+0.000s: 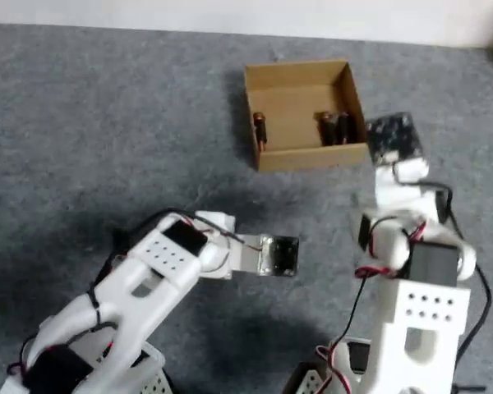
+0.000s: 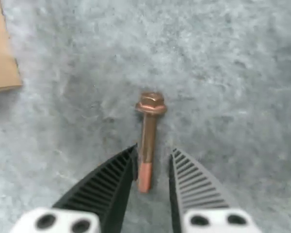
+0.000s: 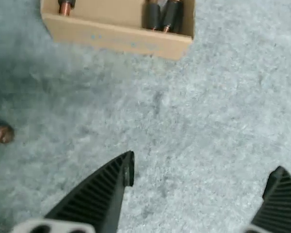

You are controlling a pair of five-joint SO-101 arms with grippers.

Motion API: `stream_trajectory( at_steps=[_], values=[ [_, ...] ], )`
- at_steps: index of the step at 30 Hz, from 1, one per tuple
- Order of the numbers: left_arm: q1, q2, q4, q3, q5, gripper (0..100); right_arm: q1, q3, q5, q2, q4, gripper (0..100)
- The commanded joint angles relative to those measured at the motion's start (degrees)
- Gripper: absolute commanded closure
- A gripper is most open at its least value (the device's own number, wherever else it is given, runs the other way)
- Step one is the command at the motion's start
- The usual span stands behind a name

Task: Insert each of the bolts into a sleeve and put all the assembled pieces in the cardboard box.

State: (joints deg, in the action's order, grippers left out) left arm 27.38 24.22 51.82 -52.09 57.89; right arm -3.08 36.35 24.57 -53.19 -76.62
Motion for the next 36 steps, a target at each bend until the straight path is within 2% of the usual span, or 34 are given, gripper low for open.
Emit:
stream_trajectory(
  at_steps=[1, 4, 7, 9, 15, 17, 18, 21, 25, 31, 33, 36],
  values=[
    [0.8, -12.7, -2.9, 6.5, -3.3, 89, -0.6, 7.3, 1.2, -4.6, 3.8, 61.6],
    [0.8, -25.8, -1.1, 13.2, -4.7, 89, -0.5, 12.0, 1.0, -7.1, 5.6, 61.6],
    [0.7, -32.6, 9.1, 23.1, -6.1, 89, -0.4, 16.2, 0.9, -8.2, 7.7, 61.6],
    [0.9, -35.2, 12.6, 25.7, -6.1, 89, -0.4, 18.6, 0.9, -8.6, 9.1, 61.6],
    [0.9, -37.5, 15.3, 28.2, -6.2, 90, -0.4, 25.2, 0.9, -8.7, 13.0, 61.6],
    [0.9, -37.3, 15.2, 27.9, -6.2, 96, -0.4, 27.2, 0.7, -8.7, 14.9, 61.6],
    [0.8, -37.3, 15.2, 28.0, -6.2, 100, -0.1, 28.2, 0.1, -8.7, 16.0, 61.6],
    [0.6, -37.2, 15.2, 28.0, -6.9, 100, 0.8, 31.3, -4.8, -8.7, 20.0, 61.6],
    [-0.9, -36.2, 13.6, 28.8, -14.6, 100, 3.7, 33.8, -6.0, -8.7, 23.2, 61.6],
    [-15.7, -19.0, 16.9, 32.8, -36.0, 100, 8.0, 33.5, -6.0, -8.4, 22.9, 61.6],
    [-20.3, -12.1, 17.8, 31.3, -42.0, 100, 12.0, 33.2, -6.0, -8.3, 22.9, 61.6],
    [-27.4, -0.6, 17.7, 26.9, -49.2, 100, 22.5, 30.8, -6.1, -7.1, 22.9, 61.6]
  ],
)
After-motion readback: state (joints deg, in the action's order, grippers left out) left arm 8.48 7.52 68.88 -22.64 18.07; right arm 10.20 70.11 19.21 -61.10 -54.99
